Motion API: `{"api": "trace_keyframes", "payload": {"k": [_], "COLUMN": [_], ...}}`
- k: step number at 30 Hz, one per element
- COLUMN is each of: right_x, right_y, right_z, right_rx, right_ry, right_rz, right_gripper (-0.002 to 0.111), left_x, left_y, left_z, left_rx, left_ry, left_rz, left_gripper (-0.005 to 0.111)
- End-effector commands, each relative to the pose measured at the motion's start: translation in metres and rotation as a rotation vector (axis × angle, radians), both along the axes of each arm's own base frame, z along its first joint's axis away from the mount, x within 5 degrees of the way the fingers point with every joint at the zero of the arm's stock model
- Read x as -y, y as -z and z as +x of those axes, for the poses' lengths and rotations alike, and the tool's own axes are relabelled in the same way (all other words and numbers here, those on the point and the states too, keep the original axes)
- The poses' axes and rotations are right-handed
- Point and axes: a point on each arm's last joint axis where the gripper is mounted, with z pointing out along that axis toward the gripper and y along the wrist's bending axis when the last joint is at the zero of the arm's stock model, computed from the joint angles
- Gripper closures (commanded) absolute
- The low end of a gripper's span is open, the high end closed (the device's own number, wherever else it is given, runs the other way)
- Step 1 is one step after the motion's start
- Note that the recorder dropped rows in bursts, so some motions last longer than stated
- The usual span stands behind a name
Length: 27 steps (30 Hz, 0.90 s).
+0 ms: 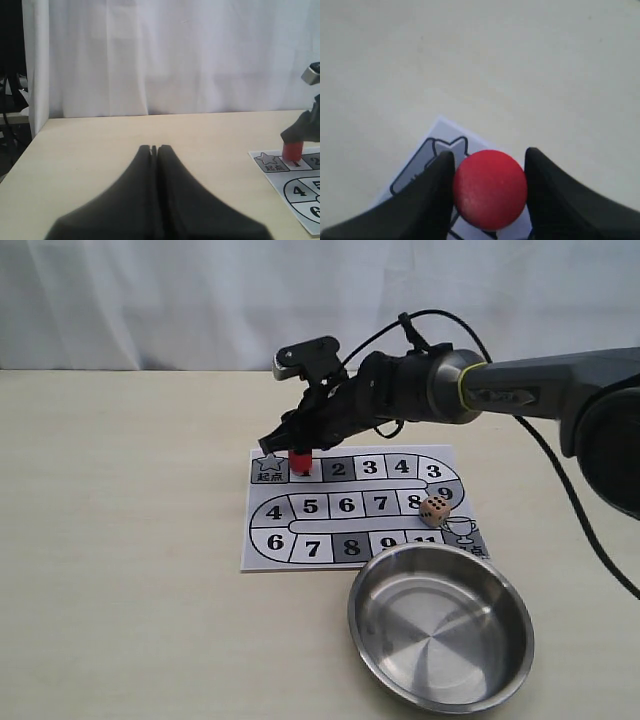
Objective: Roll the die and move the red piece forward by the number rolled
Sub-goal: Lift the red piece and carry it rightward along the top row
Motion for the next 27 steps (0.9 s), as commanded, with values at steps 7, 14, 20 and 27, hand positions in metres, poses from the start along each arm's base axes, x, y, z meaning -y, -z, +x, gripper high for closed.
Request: {"api": "trace_keyframes", "payload": {"k": [7,14,20,27], "right_x": [0.002,0.007,0.033,0.048], "right_y": [-0.006,-0.027,-0.025,-0.022], "right_z": [-0.001,0.003,0.011,0.014], "right_rx": [0.009,0.06,-0.002,-0.057], "right_ry": [-0.009,0.002,0.052,0.093], "right_rz": [-0.009,0.007,0.002,0.01], "right_gripper": [0.104,0.104,0.104,0.104], "left_x": [0.0,0.0,0.0,0.0], "left_y": [0.0,0.0,0.0,0.0], "left_z": [0.0,0.0,0.0,0.0], "left_rx": [0.005,0.005,0.005,0.005], "left_ry": [0.001,0.001,0.001,0.001], "left_rz": [-0.007,-0.007,-0.007,-0.007], "left_gripper": [0.107,0.107,0.107,0.107]}}
